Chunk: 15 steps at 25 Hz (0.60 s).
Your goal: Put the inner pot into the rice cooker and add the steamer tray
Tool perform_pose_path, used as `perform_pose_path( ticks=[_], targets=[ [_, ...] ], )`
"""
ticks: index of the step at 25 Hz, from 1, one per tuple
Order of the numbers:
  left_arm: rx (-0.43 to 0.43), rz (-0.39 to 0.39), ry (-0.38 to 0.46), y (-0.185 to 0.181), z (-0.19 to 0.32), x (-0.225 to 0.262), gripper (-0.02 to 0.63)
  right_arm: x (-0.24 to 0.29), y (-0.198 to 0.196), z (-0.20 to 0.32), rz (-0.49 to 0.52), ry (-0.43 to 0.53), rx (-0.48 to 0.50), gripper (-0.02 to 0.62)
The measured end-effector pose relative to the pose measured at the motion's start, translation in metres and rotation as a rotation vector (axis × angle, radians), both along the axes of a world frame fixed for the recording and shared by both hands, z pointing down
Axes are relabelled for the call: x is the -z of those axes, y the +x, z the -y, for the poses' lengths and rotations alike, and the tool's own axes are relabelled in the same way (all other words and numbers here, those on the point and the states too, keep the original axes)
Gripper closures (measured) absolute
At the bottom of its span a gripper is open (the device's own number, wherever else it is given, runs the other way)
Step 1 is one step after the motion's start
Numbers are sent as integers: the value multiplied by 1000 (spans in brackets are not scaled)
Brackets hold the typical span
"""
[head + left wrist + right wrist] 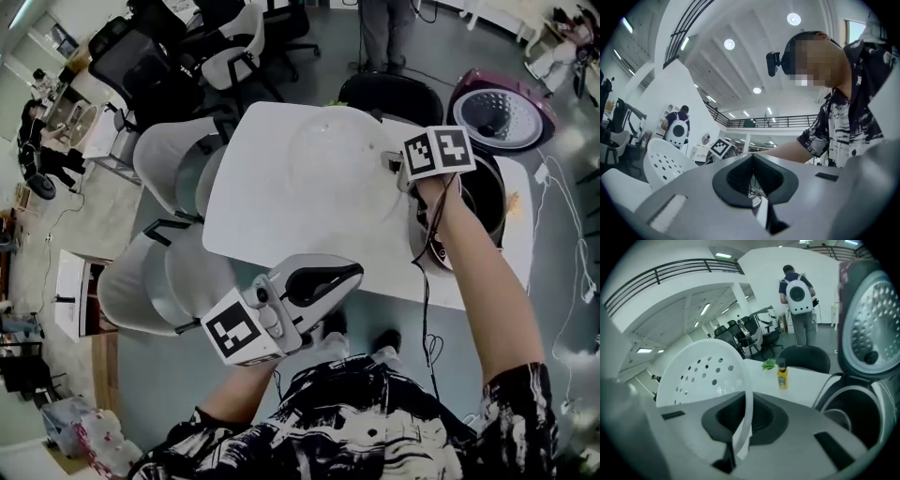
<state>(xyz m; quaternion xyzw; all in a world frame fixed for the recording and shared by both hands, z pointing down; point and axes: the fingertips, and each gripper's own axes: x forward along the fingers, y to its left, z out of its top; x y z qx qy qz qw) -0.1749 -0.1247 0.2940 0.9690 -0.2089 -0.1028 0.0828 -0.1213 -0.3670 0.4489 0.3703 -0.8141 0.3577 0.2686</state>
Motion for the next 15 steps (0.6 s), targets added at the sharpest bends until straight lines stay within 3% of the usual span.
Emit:
perform_pose_path(
  ticks=[4,9,15],
  targets=[
    [-74,-10,18,39,-5,9,601,28,108,6,-91,41,-112,594],
    [-138,-11,19,84,-12,18,601,20,250,1,-199,-6,-313,594],
    [-140,14,-12,108,-13,10,601,-32,342,-14,-271,-119,-444,594]
  ],
)
